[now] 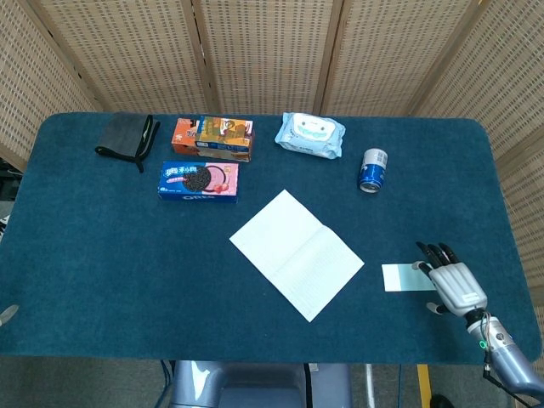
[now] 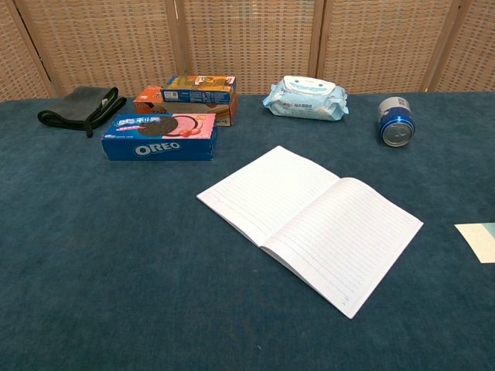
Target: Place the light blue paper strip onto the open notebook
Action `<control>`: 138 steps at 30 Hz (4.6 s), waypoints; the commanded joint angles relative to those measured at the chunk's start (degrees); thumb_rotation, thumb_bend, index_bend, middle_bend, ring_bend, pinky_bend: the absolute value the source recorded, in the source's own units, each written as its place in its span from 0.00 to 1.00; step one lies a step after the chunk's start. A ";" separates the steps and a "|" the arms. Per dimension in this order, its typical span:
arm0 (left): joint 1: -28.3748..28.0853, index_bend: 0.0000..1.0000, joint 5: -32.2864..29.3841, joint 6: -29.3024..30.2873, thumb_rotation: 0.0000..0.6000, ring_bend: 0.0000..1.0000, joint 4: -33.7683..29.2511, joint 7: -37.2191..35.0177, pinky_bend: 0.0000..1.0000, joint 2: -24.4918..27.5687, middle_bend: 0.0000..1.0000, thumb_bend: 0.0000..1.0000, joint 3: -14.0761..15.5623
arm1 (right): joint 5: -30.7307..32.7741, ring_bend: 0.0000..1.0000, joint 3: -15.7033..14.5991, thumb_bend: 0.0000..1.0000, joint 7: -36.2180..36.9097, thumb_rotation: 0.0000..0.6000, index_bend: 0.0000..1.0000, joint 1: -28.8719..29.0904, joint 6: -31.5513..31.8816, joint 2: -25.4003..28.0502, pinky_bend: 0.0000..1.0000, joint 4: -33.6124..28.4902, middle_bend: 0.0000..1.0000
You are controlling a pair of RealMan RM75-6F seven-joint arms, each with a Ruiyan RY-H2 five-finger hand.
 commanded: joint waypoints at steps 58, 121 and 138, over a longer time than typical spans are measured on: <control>-1.21 0.00 -1.60 -2.06 1.00 0.00 -1.07 3.41 0.00 -0.66 0.00 0.00 -0.04 | 10.54 0.00 2.13 0.04 -14.07 1.00 0.26 5.19 -7.82 -7.37 0.00 3.35 0.00; -2.46 0.00 -3.99 -4.80 1.00 0.00 -1.15 1.84 0.00 0.39 0.00 0.00 -0.82 | 7.04 0.00 8.12 0.22 -28.83 1.00 0.58 11.50 -2.51 1.29 0.01 -12.52 0.00; -5.96 0.00 -10.97 -11.18 1.00 0.00 -0.64 0.73 0.00 1.19 0.00 0.00 -3.53 | 19.87 0.00 15.81 0.26 -51.40 1.00 0.58 32.70 -16.41 -4.51 0.04 -18.02 0.00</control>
